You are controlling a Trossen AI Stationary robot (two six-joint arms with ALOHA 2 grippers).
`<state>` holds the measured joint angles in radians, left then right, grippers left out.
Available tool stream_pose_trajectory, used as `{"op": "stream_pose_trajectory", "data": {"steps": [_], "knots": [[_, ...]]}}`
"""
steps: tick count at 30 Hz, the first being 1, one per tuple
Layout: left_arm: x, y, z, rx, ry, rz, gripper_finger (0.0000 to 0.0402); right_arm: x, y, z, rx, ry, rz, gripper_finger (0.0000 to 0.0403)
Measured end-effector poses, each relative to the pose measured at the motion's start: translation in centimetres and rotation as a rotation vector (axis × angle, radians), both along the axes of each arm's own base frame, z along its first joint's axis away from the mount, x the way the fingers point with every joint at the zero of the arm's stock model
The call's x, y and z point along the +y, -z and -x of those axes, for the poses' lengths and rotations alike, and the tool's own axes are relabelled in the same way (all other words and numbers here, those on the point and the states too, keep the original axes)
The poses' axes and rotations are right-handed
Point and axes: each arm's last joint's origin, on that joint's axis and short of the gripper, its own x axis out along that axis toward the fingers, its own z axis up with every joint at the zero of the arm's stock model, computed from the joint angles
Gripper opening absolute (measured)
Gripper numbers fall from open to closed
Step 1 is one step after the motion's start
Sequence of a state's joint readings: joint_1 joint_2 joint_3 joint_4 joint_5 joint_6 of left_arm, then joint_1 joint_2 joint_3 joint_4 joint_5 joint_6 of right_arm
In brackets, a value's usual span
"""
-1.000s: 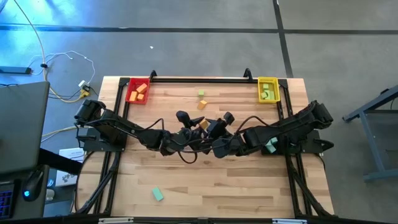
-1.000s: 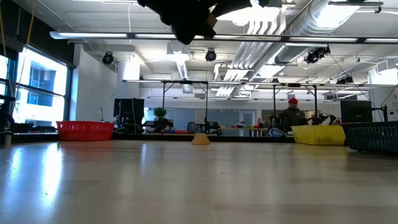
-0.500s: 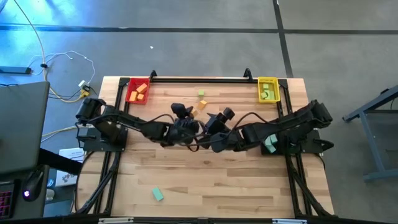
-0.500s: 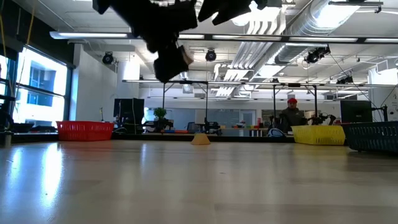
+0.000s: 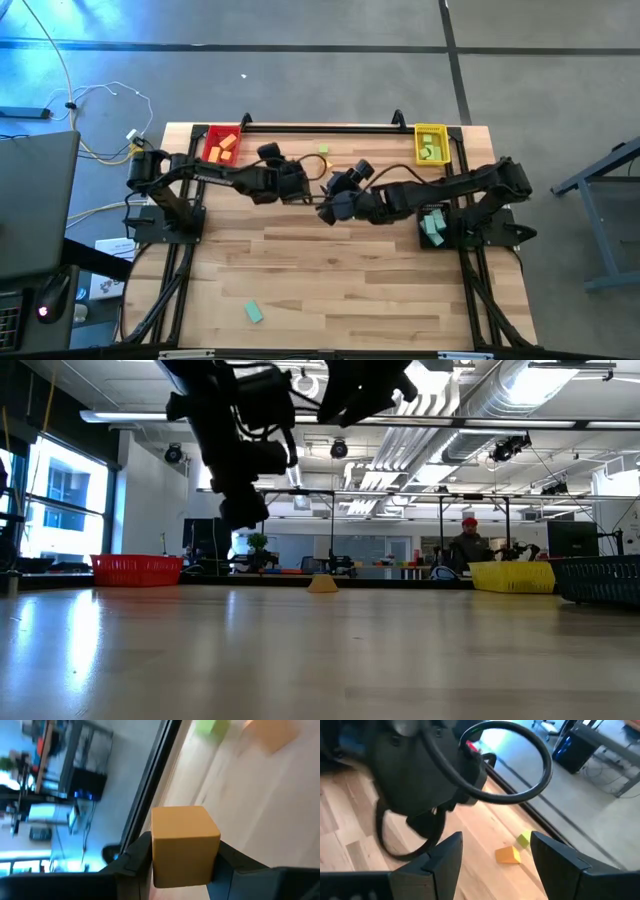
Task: Sort & place blocks by color
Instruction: Put the yellow block into the red bin
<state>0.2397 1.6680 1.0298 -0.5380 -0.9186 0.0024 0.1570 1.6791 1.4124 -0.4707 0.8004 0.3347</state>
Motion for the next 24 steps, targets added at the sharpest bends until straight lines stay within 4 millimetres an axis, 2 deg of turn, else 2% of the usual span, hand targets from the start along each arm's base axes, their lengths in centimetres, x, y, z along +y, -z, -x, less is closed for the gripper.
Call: {"op": "stream_pose_trajectory", "data": {"steps": [7,13,19,24], "knots": [[2.5,0.4,2.0,0.065,-0.136,0.036,0.0111,-3.4,0.2,-0.3,0.016,-0.004,-0.091,0.022],[4.2,-0.3,3.7,0.066,-0.2,0.097,0.0111,-7.1,0.3,-0.3,0.028,0.02,-0.138,0.022],[6.5,-2.1,6.1,-0.008,-0.269,0.167,0.0111,-10.3,0.2,-0.2,-0.01,0.05,-0.186,0.022],[8.2,-3.2,8.6,-0.062,-0.363,0.223,0.0111,-12.2,-0.3,-0.2,-0.029,0.033,-0.13,0.022]]}}
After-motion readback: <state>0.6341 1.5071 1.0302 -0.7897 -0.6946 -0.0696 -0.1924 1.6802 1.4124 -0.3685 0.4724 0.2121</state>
